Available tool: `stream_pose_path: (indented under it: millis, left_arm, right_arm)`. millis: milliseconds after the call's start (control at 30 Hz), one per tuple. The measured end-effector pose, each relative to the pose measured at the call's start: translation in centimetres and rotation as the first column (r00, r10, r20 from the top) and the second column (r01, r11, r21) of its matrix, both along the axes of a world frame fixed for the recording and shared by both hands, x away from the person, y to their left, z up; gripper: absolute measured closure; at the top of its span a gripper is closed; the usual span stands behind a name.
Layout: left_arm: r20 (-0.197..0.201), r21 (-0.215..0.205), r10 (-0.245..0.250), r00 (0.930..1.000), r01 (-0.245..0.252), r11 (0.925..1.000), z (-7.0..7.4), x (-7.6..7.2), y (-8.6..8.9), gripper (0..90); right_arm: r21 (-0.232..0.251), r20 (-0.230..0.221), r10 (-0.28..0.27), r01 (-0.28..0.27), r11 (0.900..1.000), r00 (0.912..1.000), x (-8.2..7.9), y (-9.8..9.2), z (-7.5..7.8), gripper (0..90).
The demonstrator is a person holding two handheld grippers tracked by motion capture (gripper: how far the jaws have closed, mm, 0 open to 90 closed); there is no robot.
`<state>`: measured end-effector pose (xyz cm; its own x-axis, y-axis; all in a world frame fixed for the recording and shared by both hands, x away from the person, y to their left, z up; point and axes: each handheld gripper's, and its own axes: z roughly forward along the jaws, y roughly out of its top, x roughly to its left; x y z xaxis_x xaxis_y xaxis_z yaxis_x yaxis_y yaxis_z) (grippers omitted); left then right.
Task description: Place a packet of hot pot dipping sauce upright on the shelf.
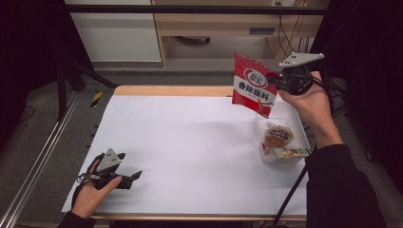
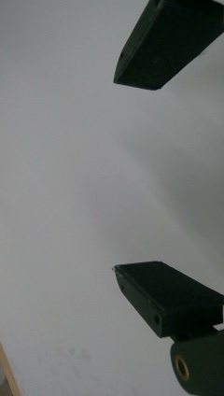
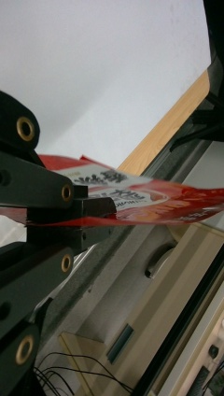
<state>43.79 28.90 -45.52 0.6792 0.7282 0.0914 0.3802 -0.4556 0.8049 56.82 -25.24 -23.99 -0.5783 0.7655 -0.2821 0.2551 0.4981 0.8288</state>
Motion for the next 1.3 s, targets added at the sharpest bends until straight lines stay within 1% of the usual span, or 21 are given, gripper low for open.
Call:
stream_pose_path:
  millis: [133, 233, 400, 600, 700, 833, 967, 1133, 1200, 1300]
  left_arm:
    - [0.000, 0.004, -0.004, 1.0000, 0.004, 1.0000, 0.0, 0.0, 0.0, 7.8]
    - [-0.002, 0.005, -0.006, 1.0000, 0.006, 1.0000, 0.0, 0.0, 0.0, 7.8]
    - [-0.003, 0.003, -0.002, 1.0000, 0.002, 1.0000, 0.0, 0.0, 0.1, 7.8]
    - [-0.004, 0.004, -0.002, 1.0000, 0.002, 1.0000, 0.0, 0.0, 0.0, 7.8]
    - [-0.004, 0.004, -0.003, 1.0000, 0.003, 1.0000, 0.0, 0.0, 0.0, 7.8]
    - [-0.003, 0.004, -0.004, 1.0000, 0.004, 1.0000, 0.0, 0.0, 0.0, 7.8]
    - [-0.004, 0.003, -0.003, 1.0000, 0.003, 1.0000, 0.0, 0.0, 0.0, 7.8]
    - [-0.008, 0.004, -0.002, 1.0000, 0.002, 1.0000, 0.0, 0.1, 0.1, 7.8]
    - [-0.009, 0.003, 0.000, 1.0000, 0.000, 1.0000, 0.0, 0.1, 0.1, 7.8]
    - [-0.011, 0.004, -0.002, 0.9999, 0.002, 1.0000, -0.1, 0.1, 0.1, 7.8]
  right_arm:
    - [-0.001, -0.010, -0.038, 0.038, 0.999, 0.9992, 0.0, -1.5, -0.5, 89.7]
    - [0.008, -0.019, -0.065, 0.065, 0.998, 0.9977, -0.2, -2.9, -0.9, 89.7]
    - [0.028, -0.025, -0.092, 0.093, 0.995, 0.9954, -1.0, -4.9, -1.2, 89.7]
    - [0.036, -0.031, -0.119, 0.120, 0.992, 0.9924, -1.8, -6.6, -1.3, 89.7]
    - [0.036, -0.034, -0.129, 0.130, 0.991, 0.9911, -2.0, -7.0, -1.5, 89.7]
    - [0.033, -0.041, -0.139, 0.140, 0.990, 0.9895, -2.0, -7.5, -2.1, 89.7]
    - [0.039, -0.051, -0.140, 0.142, 0.989, 0.9888, -1.7, -7.5, -3.2, 89.7]
    - [0.058, -0.067, -0.141, 0.145, 0.988, 0.9878, -1.1, -7.5, -4.7, 89.7]
    - [0.074, -0.076, -0.141, 0.147, 0.986, 0.9871, -0.9, -7.4, -5.3, 89.7]
    - [0.080, -0.079, -0.141, 0.147, 0.986, 0.9869, -0.6, -7.5, -6.2, 89.7]
